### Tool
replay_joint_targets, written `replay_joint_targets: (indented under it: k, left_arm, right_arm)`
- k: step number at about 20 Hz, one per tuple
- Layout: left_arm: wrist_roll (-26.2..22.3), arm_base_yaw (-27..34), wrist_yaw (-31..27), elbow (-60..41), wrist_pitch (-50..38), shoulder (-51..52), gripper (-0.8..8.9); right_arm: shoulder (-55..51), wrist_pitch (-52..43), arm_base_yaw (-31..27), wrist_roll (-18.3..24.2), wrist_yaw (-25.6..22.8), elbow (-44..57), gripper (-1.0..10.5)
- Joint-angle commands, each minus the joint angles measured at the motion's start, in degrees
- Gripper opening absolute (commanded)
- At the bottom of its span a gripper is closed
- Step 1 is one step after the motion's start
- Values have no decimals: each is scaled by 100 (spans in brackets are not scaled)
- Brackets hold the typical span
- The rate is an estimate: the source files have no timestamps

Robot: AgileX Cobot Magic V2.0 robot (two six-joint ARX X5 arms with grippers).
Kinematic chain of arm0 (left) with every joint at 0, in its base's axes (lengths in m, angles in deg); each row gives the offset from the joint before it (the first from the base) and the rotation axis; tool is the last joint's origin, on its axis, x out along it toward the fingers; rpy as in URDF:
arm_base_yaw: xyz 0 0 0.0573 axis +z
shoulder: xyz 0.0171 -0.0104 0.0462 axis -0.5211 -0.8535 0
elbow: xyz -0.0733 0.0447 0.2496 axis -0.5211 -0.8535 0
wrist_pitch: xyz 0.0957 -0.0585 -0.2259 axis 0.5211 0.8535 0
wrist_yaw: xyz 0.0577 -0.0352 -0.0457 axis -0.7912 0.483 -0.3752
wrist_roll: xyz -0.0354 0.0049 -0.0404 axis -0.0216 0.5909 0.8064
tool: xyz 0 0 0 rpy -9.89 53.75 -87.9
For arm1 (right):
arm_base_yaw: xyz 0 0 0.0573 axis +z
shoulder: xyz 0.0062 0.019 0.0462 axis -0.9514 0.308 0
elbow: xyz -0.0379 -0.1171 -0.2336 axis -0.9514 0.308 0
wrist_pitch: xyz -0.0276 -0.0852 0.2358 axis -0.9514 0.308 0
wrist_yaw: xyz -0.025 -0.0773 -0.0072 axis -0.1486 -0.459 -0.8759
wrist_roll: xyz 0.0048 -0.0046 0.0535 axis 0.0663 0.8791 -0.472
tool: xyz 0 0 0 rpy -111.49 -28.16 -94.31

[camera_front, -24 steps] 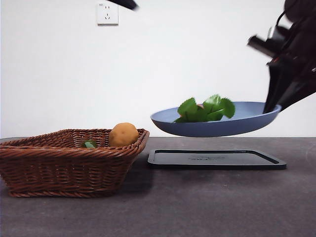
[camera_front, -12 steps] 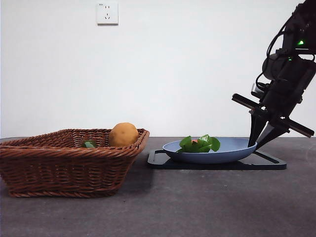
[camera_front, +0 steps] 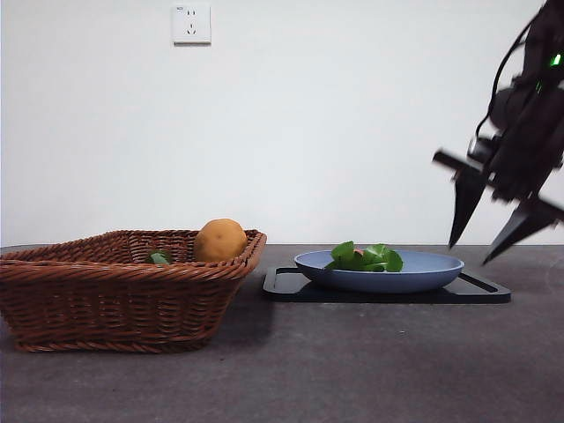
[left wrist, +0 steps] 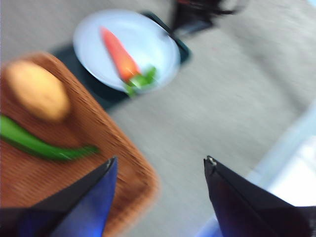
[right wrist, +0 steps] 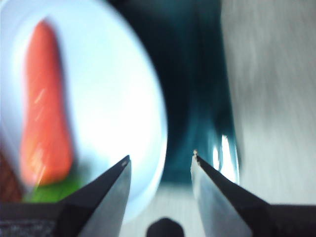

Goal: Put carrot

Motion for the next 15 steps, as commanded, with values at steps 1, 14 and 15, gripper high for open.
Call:
replay_joint_targets:
  k: [1,14,15]
  left_arm:
    - [-581,-31,-614,70,-188,-184,213]
    - [-1692,2463,-179,-763,-579,-247,6]
    - [-1567,2699,173,-1091,-831,-98,6]
  right_arm:
    - [-363,800,13,632,24,-138,170]
    - [-4406,424,1882,839,-2693,1423,3]
    - [-4841,-92,2052,756,-2938,1888,3]
